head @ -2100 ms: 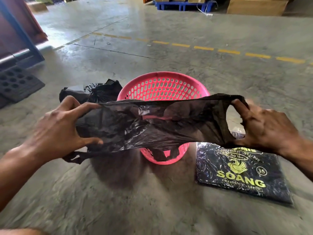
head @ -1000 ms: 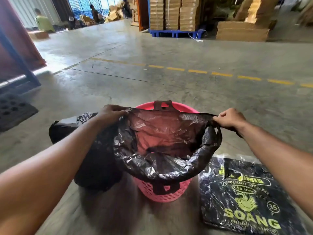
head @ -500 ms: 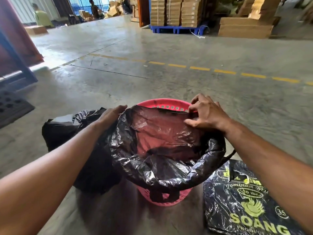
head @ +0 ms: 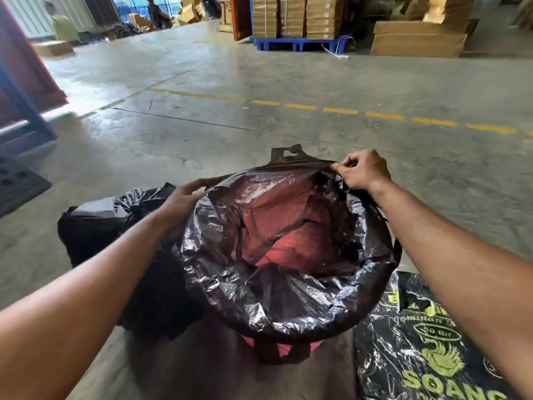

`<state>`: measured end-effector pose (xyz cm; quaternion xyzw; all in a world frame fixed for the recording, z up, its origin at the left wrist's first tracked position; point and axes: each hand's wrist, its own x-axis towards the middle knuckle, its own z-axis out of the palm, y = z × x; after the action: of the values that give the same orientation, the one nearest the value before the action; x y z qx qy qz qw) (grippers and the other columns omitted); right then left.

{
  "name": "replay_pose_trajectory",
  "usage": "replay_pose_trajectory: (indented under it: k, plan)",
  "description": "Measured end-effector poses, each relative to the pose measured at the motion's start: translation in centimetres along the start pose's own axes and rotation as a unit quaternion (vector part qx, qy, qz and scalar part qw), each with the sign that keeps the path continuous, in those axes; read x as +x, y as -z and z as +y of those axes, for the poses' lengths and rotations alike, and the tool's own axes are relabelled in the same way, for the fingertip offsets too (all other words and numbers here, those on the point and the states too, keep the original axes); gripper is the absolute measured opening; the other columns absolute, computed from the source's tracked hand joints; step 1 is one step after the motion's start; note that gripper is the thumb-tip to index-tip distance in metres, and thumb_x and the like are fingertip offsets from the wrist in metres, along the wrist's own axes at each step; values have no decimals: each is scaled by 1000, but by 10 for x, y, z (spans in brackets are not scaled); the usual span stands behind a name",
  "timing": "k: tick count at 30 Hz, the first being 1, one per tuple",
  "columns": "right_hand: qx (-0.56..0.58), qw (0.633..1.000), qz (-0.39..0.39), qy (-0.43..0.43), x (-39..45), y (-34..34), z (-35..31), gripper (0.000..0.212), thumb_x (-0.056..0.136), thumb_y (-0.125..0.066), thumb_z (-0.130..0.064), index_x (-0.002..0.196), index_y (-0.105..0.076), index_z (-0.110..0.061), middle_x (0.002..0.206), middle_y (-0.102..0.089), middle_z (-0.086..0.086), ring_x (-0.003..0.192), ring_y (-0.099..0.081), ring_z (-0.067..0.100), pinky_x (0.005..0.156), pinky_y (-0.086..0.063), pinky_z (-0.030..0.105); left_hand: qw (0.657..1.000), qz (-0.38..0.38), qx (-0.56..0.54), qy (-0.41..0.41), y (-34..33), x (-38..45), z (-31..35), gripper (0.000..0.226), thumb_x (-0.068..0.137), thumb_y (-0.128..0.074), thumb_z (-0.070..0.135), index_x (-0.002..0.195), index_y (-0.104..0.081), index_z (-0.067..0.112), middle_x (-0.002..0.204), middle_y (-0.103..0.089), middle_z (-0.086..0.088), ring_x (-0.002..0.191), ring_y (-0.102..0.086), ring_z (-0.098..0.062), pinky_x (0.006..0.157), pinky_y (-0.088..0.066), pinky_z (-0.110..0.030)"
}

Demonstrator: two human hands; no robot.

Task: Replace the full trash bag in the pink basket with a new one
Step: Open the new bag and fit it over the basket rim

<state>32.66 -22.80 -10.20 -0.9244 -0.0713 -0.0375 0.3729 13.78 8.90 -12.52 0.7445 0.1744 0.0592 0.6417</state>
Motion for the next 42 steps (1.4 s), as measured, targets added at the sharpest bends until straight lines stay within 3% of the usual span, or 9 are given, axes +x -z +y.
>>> replay_pose_trajectory:
  k: [3,6,9,12,16,18,24,34,42]
  plan:
    - [21,995,-82,-52,14,-5,3,29,81,-80,-40,79,-75,-12,96,-73,5,81,-60,13,70,-41,23,998,-19,29,57,2,0,-11,19,94,-56,-3,102,-70,7,91,-80,-12,64,-75,-13,56,-59,-24]
    - [80,969,-224,-72,14,-6,8,35,95,-59,1,129,-62,11,129,-68,10,57,-58,-16,63,-44,5,992,-56,68,92,-7,-13,-16,27,98,-47,-5,83,-65,8,67,-72,-3,51,-68,-6,50,-56,-20]
    - [156,934,-313,-75,13,-12,28,21,94,-42,16,105,-61,16,65,-75,-5,42,-58,-7,54,-50,13,993,-57,17,103,-7,-21,-18,21,97,-52,-1,88,-65,13,76,-76,-1,57,-71,-4,59,-58,-20]
    - [254,916,-288,-115,6,-13,55,51,69,-88,-34,100,-71,2,89,-79,8,77,-74,18,84,-59,38,988,-25,14,154,-6,-24,-15,14,91,-66,18,83,-73,9,98,-76,-15,58,-72,-13,63,-60,-29]
    - [249,914,-281,-153,-10,-1,77,76,66,-78,-70,121,-73,-18,122,-75,9,117,-68,32,106,-50,51,979,-11,5,203,4,-28,9,54,92,-61,51,109,-71,1,95,-78,-13,78,-75,-17,68,-58,-25]
    - [196,944,-224,-141,-24,15,76,57,82,-64,-68,105,-73,-17,101,-74,3,88,-68,22,84,-52,33,974,-8,148,169,15,-26,14,94,76,-59,78,142,-53,10,110,-66,-4,97,-62,-18,84,-50,-33]
    - [176,984,-7,-29,-69,54,73,49,87,-54,-60,81,-69,-14,73,-66,9,55,-57,21,51,-43,29,920,85,378,-57,7,-64,44,66,85,-39,81,100,-69,24,84,-74,-6,77,-72,-28,79,-60,-43]
    - [104,971,-209,-43,-148,52,51,26,83,-65,-40,69,-58,-19,66,-62,3,58,-59,18,53,-47,27,980,-11,177,92,-8,-108,28,12,92,-68,16,104,-69,16,89,-78,-14,55,-64,-3,46,-48,-17]
    - [137,950,-243,-140,-157,60,33,38,85,-62,-40,96,-67,-5,78,-70,16,64,-72,34,67,-64,52,990,16,84,108,-24,-122,22,27,102,-53,27,119,-64,9,119,-72,-20,71,-71,-15,48,-54,-25]
